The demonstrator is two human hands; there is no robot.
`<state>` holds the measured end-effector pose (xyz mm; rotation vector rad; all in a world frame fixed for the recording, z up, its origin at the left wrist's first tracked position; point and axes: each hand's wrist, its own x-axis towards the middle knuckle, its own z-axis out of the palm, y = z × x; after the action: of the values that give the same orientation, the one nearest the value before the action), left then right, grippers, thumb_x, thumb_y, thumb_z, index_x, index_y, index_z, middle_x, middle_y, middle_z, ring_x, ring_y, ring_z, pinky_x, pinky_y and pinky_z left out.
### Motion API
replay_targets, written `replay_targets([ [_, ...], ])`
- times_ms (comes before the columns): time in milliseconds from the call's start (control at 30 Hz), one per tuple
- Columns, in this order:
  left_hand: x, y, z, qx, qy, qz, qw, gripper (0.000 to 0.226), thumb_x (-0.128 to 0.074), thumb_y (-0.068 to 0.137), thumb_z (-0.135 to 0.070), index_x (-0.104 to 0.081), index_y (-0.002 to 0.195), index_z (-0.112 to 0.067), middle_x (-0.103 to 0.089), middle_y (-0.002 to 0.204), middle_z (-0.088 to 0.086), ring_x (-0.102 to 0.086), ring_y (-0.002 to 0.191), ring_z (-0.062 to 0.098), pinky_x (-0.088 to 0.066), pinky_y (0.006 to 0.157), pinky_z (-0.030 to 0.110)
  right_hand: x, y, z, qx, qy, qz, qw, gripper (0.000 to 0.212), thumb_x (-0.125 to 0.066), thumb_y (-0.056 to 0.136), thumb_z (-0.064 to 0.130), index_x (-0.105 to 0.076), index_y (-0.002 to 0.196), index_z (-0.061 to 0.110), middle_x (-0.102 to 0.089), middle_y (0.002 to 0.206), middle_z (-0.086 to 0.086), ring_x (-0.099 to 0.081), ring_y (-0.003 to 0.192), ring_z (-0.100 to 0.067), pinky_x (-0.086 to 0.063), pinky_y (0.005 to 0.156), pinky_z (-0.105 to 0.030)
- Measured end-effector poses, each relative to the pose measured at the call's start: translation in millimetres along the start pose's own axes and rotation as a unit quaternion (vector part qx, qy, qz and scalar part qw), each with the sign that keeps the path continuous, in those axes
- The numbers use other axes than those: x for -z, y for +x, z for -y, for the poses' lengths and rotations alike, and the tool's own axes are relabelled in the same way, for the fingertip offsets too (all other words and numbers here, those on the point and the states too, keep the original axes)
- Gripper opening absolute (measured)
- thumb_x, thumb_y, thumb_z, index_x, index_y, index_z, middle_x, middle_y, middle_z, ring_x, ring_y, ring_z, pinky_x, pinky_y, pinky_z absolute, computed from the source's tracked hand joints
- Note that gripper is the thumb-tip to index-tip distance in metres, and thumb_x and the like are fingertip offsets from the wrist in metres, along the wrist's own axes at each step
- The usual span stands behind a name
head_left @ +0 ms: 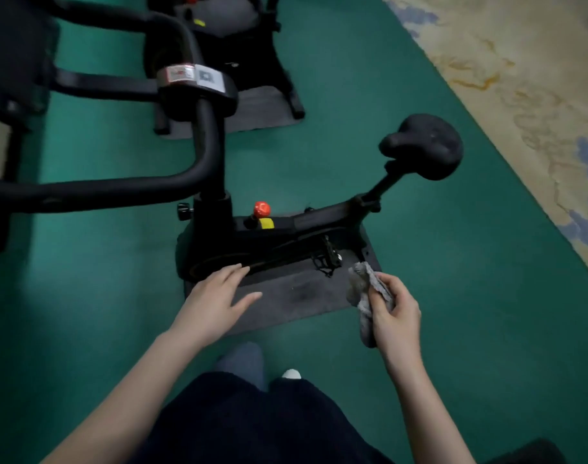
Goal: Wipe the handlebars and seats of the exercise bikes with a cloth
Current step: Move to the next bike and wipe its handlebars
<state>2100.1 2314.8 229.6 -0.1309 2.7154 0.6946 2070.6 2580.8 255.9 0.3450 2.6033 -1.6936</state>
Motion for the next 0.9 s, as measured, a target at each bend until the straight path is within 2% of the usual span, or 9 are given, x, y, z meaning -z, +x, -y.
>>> replay_targets([
  [133, 9.7, -10.6, 19.4, 0.082, -0.024, -0.043, 0.995, 0.068, -0.037, 0.089, -0.060, -0.031, 0.146, -0.022, -0.030, 0.153, -0.003, -0.029, 0.139, 0.014, -0.025, 0.114, 0.032, -31.1, 32.9, 26.2, 0.052, 0.009, 0.089, 0.995, 0.022, -0.055, 0.090, 0.006, -0.066, 0.098, 0.023, -0.070, 0.089, 0.014, -0.063, 0.083, 0.001, -0.045, 0.071, -0.009],
  [267, 23.6, -9.4, 40.0, 0.140, -0.050, -0.083, 0.985, 0.068, -0.038, 0.089, -0.060, -0.032, 0.146, -0.023, -0.035, 0.150, -0.003, -0.032, 0.137, 0.014, -0.025, 0.113, 0.031, -70.9, 62.3, 63.3, 0.121, 0.021, 0.146, 0.982, 0.027, -0.055, 0.089, 0.003, -0.066, 0.096, 0.025, -0.068, 0.087, 0.019, -0.061, 0.082, 0.005, -0.042, 0.071, -0.006],
  [533, 41.9, 12.8, 81.6, 0.262, -0.095, -0.112, 0.954, 0.068, -0.034, 0.090, -0.062, -0.026, 0.147, -0.026, -0.033, 0.150, -0.002, -0.030, 0.138, 0.016, -0.023, 0.113, 0.033, -129.9, 115.3, 119.4, 0.153, 0.056, 0.143, 0.976, 0.019, -0.054, 0.091, 0.002, -0.063, 0.101, 0.015, -0.067, 0.094, 0.005, -0.062, 0.089, -0.007, -0.047, 0.078, -0.015],
  [600, 45.0, 12.9, 85.8, 0.286, -0.105, -0.124, 0.944, 0.065, -0.037, 0.092, -0.058, -0.027, 0.147, -0.025, -0.033, 0.151, -0.002, -0.030, 0.138, 0.016, -0.024, 0.113, 0.032, -135.8, 123.6, 137.6, 0.185, 0.070, 0.130, 0.971, 0.019, -0.054, 0.091, 0.001, -0.062, 0.102, 0.015, -0.066, 0.095, 0.003, -0.060, 0.087, 0.000, -0.047, 0.079, -0.014],
  [700, 50.0, 9.0, 89.7, 0.328, -0.124, -0.150, 0.924, 0.063, -0.040, 0.093, -0.054, -0.029, 0.146, -0.023, -0.034, 0.150, 0.000, -0.031, 0.137, 0.016, -0.024, 0.112, 0.030, -145.2, 132.6, 168.5, 0.247, 0.100, 0.138, 0.954, 0.021, -0.054, 0.092, 0.000, -0.061, 0.101, 0.018, -0.063, 0.094, 0.013, -0.058, 0.085, 0.009, -0.044, 0.078, -0.007],
  [900, 55.8, -2.7, 87.8, 0.401, -0.160, -0.244, 0.868, 0.057, -0.045, 0.094, -0.046, -0.036, 0.142, -0.017, -0.043, 0.143, 0.000, -0.037, 0.133, 0.015, -0.026, 0.112, 0.030, -184.3, 137.5, 217.0, 0.326, 0.115, 0.281, 0.896, 0.026, -0.056, 0.089, 0.010, -0.059, 0.098, 0.034, -0.065, 0.090, 0.024, -0.060, 0.086, 0.005, -0.045, 0.076, -0.008],
])
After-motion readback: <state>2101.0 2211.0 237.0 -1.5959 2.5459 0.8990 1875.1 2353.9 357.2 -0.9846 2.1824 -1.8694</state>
